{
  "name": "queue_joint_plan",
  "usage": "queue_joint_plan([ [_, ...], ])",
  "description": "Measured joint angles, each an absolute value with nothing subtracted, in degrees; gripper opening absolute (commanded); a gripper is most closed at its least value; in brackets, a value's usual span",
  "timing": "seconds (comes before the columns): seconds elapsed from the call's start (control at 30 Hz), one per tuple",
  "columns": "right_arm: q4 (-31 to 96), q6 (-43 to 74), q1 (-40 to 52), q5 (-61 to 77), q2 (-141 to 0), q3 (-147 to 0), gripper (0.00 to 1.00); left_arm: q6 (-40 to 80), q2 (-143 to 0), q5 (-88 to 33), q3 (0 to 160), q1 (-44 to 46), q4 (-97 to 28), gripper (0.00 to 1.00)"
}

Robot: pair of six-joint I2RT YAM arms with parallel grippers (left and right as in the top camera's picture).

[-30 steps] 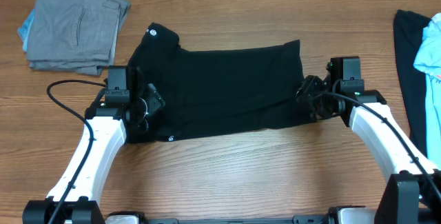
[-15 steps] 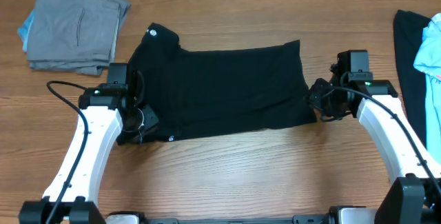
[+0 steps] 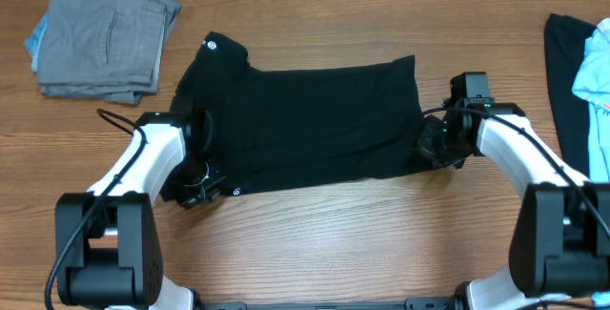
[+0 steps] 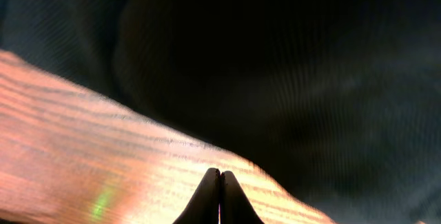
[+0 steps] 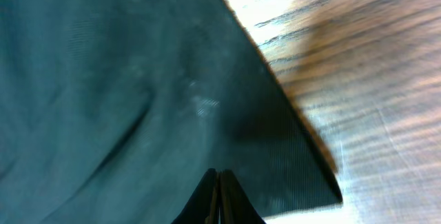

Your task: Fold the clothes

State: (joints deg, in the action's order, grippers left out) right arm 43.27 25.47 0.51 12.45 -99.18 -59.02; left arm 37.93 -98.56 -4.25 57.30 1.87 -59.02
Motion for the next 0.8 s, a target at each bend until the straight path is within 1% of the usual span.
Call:
queue_joint_plan([
  [0.2,41.54,25.45,0.54,12.47,-103.68,-59.02,0.04,38.61,-99.90,-3.55,57.30,1.87,-56.73,0.04],
  [0.37,41.91,26.98,0.40,11.94,-103.79,-59.11,0.04,38.83,-99.94,-2.46,57.30,1.80,-56.21,0.04],
  [0.53,44.21,29.69,-0.40,11.60,-103.79,-59.27,0.04,38.79,-99.94,-2.28,57.30,0.60,-55.53,0.04],
  [0.8,50.76,31.92,-5.28,11.81,-103.79,-59.37,0.04,38.52,-99.94,-2.37,57.30,-0.64,-54.85,0.04],
])
